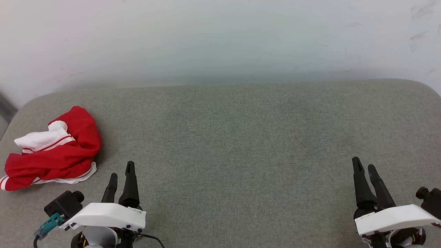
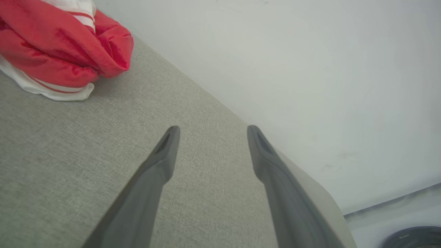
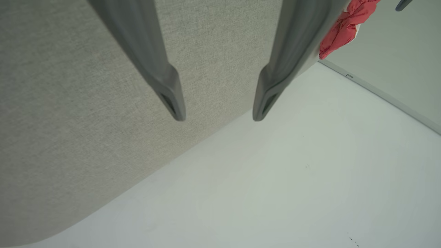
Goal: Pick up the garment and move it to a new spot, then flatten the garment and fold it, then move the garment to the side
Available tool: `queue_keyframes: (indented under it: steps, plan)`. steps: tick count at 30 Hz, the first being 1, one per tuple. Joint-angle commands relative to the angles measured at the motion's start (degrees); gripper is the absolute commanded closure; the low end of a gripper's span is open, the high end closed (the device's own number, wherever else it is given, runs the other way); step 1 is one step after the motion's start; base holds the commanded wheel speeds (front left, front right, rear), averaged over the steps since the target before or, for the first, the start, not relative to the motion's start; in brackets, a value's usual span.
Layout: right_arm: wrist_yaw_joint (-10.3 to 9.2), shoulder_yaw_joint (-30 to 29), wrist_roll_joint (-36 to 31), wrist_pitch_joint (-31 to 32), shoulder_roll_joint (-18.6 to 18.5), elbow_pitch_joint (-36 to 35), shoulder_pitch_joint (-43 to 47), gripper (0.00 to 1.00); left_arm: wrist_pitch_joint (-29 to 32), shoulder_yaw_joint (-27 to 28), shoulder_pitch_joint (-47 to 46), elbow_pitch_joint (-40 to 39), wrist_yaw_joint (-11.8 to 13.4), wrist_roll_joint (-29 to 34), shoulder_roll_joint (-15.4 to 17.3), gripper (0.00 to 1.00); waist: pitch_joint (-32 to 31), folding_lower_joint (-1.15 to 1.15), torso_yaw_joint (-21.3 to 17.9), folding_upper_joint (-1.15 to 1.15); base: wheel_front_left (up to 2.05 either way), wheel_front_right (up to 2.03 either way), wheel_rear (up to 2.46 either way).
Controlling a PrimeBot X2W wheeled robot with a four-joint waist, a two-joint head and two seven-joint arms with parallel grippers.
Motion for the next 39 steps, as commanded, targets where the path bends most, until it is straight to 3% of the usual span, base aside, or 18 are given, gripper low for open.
queue_keyframes:
  steps: [1,17,39]
  plan:
    - [0.02,0.23,-2.28,-0.67,0.02,-1.27,-0.42,0.00,-0.68,-0.35,-0.21,-1.25,0.37,2.12,0.48,0.00,-0.01,0.00,0.01,0.00,0.00,0.00,0.00]
    - [0.02,1.46,-12.85,-3.44,0.05,-3.00,0.72,0.00,-3.42,-2.78,0.49,-3.32,2.37,13.23,1.10,0.00,0.04,0.00,-0.04,0.00,0.00,0.00,0.00]
    - [0.01,1.86,-25.31,-6.91,0.09,-4.01,2.17,0.00,-6.82,-4.10,1.87,-4.25,1.48,26.11,0.53,0.00,0.23,0.00,-0.03,0.00,0.00,0.00,0.00]
